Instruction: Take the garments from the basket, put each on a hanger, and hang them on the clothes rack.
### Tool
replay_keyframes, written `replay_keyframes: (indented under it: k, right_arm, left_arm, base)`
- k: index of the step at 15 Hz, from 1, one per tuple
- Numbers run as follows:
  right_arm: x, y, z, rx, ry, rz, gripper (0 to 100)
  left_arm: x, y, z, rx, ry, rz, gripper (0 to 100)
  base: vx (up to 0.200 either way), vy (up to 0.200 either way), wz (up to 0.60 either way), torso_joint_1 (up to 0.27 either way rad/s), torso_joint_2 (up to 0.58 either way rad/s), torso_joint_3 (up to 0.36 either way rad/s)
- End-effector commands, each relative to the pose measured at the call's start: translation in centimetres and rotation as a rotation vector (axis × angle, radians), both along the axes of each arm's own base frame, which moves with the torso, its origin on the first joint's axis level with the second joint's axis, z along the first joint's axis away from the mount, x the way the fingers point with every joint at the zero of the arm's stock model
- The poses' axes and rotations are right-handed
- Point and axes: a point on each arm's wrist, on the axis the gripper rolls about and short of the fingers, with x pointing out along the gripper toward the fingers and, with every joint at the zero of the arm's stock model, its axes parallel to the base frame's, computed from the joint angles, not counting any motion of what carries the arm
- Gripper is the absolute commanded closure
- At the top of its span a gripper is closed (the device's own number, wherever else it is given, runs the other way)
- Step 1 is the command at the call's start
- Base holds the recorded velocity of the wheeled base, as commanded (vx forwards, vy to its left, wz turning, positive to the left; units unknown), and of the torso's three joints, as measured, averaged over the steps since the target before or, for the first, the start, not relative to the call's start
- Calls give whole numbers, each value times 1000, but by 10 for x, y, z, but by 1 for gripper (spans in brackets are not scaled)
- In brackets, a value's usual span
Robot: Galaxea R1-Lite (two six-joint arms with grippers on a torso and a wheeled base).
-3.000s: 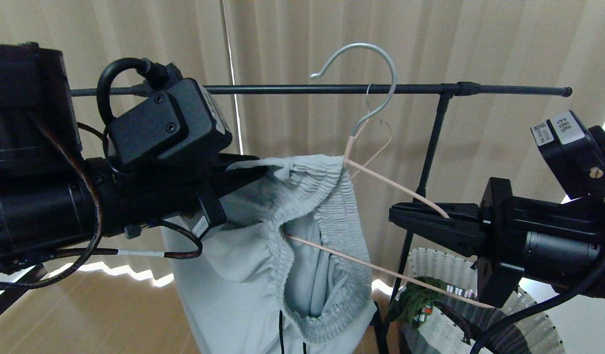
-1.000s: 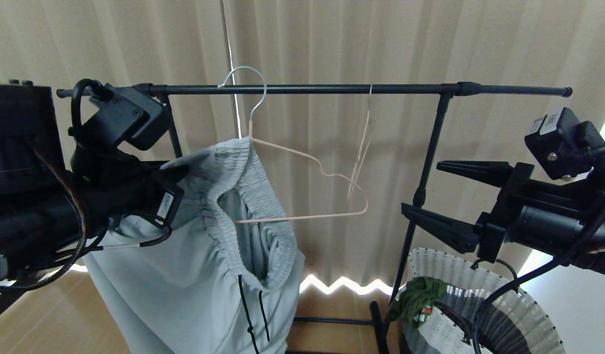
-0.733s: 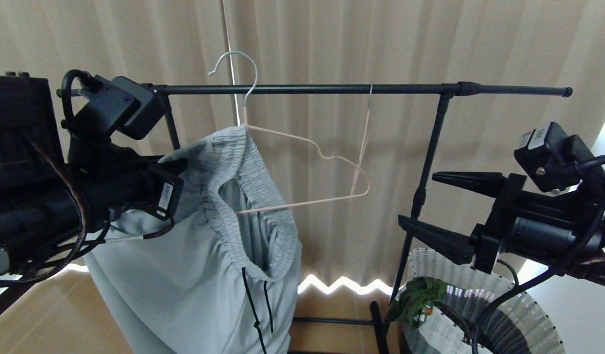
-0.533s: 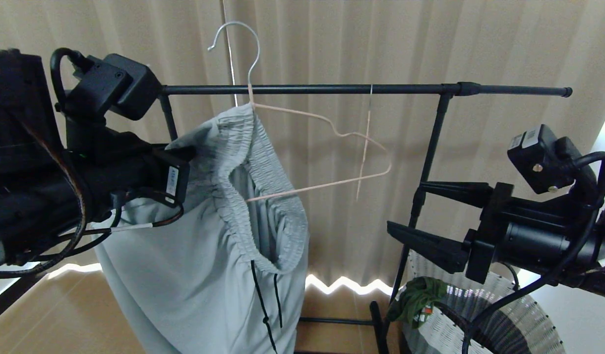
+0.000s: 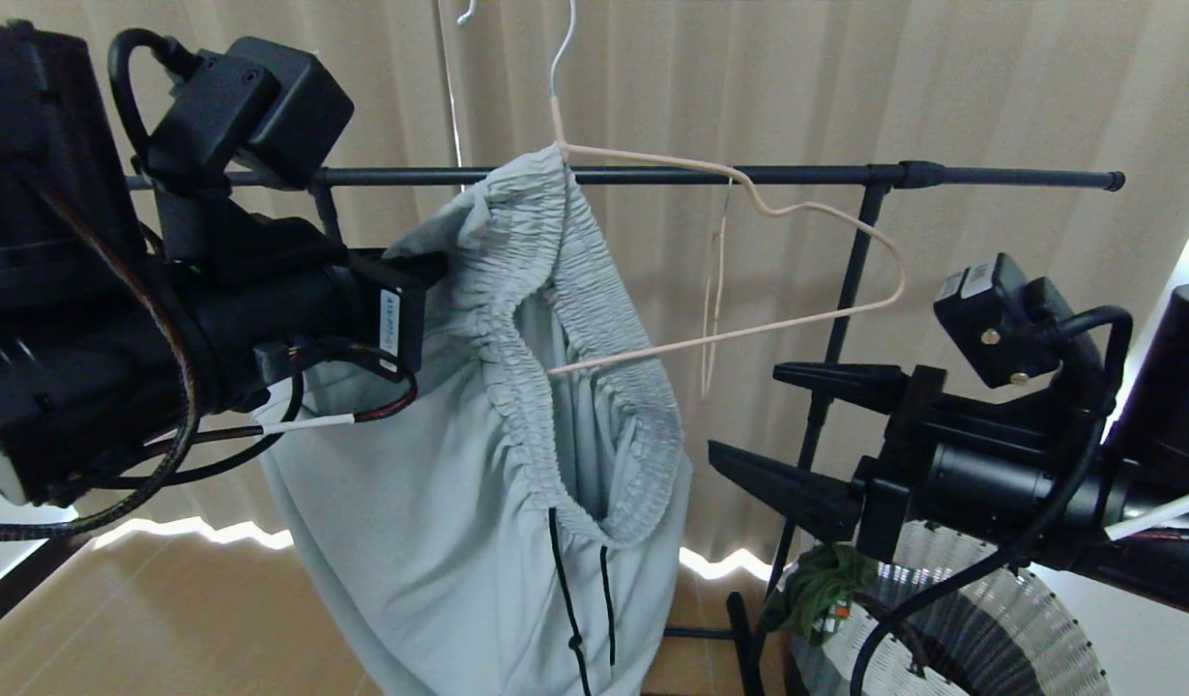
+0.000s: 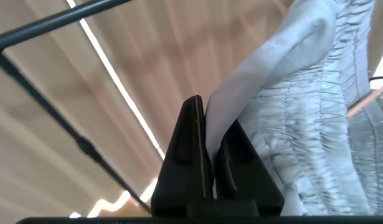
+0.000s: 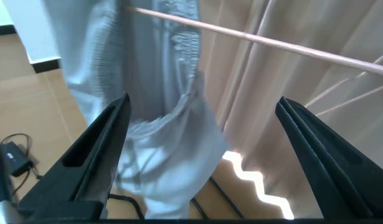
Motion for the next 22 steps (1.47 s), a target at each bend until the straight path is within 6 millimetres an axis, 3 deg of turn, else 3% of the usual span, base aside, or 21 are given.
replay_keyframes:
  k: [1,9,14,15,22]
  right_arm:
    - [11,8,-13,-25,26,-15,0]
    - [15,29,-26,-45,35,1,0]
    - [14,32,-26,-41,29,4,0]
    - [14,32,-27,-42,30,4,100]
    - [14,24,-23,-36,20,-20,100]
  left_arm:
    - [-2,-4,1,-3,-4,-17,100]
    - [-10,-12,10,-51,-61,-66,100]
    - [-11,-14,10,-52,-65,-74,100]
    - [-12,-14,10,-52,-64,-75,100]
    - [-17,-12,11,-51,-70,-79,100]
  base:
    - [0,0,0,0,0,0]
    - [0,0,0,0,0,0]
    - [0,0,0,0,0,0]
    - [0,0,0,0,0,0]
    - [0,0,0,0,0,0]
